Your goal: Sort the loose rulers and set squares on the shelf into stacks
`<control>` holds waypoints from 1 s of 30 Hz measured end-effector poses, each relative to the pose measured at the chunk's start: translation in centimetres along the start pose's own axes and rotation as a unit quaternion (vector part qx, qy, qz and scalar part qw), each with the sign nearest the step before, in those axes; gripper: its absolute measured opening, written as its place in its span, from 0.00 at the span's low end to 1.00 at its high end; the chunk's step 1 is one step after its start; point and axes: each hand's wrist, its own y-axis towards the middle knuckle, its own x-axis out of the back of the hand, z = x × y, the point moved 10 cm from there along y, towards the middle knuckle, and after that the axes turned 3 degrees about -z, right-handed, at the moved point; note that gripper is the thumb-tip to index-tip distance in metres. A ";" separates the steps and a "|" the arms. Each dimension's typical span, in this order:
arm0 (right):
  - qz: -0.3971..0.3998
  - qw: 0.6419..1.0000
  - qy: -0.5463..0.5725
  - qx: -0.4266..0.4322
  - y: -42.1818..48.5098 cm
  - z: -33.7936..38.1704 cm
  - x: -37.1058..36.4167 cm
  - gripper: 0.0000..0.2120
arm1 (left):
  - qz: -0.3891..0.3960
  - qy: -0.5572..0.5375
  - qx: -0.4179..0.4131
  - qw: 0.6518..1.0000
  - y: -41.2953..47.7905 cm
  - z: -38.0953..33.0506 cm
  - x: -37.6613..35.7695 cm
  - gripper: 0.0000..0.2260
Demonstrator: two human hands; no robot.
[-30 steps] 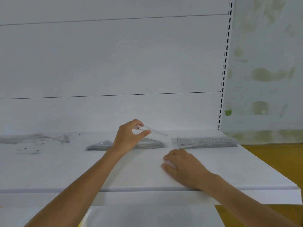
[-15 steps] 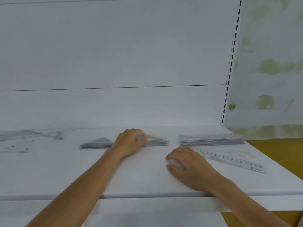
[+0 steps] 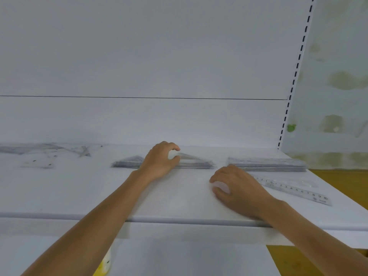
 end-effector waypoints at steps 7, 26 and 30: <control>-0.048 0.998 0.019 0.035 6.0 5.9 0.2 0.14 | 0.000 -0.021 0.047 0.999 -3.7 6.8 6.6 0.05; 0.034 0.995 0.087 0.020 25.0 31.7 -13.0 0.14 | -0.028 0.042 0.124 0.991 -13.3 34.9 28.2 0.04; 0.042 0.996 0.080 -0.006 26.4 33.6 -14.7 0.14 | -0.023 0.053 0.125 0.991 -12.7 37.8 30.4 0.05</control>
